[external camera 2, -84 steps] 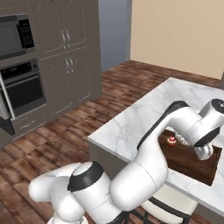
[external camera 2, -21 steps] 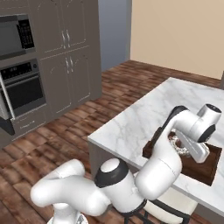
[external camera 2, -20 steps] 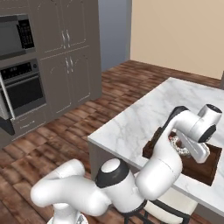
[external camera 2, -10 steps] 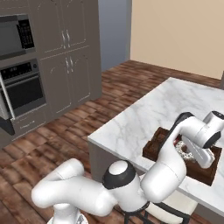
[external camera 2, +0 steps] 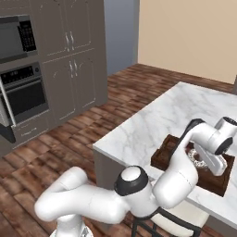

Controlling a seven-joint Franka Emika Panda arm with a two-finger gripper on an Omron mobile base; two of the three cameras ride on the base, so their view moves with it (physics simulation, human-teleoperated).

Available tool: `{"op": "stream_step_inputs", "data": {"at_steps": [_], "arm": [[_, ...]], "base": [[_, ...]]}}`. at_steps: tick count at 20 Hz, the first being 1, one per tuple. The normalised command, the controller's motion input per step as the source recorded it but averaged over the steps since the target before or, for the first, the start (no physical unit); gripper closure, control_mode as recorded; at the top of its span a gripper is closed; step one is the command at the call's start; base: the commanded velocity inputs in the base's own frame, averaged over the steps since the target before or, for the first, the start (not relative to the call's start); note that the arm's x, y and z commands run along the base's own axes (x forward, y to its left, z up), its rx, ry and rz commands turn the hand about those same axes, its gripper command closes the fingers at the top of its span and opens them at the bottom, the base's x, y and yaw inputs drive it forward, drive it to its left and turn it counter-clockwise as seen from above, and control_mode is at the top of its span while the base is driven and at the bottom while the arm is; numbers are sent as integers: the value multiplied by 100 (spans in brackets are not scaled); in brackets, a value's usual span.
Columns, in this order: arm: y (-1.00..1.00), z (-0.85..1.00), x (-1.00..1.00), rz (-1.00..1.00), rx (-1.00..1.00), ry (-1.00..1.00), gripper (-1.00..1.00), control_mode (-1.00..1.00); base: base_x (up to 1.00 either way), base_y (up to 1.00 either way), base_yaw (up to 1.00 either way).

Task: Take the cupcake and donut from the fridge and place them on the empty tray on the dining counter.

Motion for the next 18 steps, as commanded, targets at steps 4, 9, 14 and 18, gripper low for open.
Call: {"op": "stream_step_inputs", "data": {"at_steps": [4,9,14,18], "arm": [[-27,-20,23,0,0,4,100,-100],[-21,-27,23,0,0,3,100,-100],[-18,-19,24,0,0,4,100,-100],[-3,-13,0,0,0,1,-100,-100]], "base": [[0,0,0],[0,0,0],[0,0,0],[0,0,0]]}}
